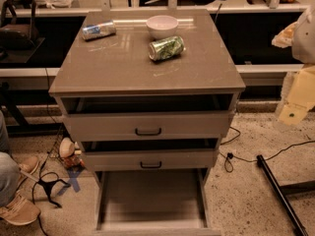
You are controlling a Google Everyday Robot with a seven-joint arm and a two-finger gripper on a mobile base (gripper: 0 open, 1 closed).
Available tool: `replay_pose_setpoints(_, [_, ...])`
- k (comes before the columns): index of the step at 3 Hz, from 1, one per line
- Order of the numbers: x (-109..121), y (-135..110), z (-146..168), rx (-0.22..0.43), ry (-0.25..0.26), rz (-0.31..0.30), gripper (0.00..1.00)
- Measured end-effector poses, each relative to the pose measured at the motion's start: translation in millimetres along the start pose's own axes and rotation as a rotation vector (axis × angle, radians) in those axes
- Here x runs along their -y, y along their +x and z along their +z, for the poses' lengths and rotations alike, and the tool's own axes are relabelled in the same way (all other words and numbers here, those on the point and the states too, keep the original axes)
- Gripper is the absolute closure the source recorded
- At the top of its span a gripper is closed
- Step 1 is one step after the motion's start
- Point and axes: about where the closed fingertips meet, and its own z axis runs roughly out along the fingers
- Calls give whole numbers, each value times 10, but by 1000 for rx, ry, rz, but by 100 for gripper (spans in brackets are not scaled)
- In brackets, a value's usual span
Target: Place green can into bottom drawer
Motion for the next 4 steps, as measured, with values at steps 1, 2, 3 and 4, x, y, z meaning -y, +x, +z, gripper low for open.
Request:
replay_pose_setpoints(1, [51,-26,39,7,2,-9,0])
replay_pose_setpoints(2, [224,-117,184,29,6,-43,0])
replay_pose_setpoints(3, [605,-259,375,41,9,-89,0])
replay_pose_setpoints(4, [1135,-551,634,48,27,-127,0])
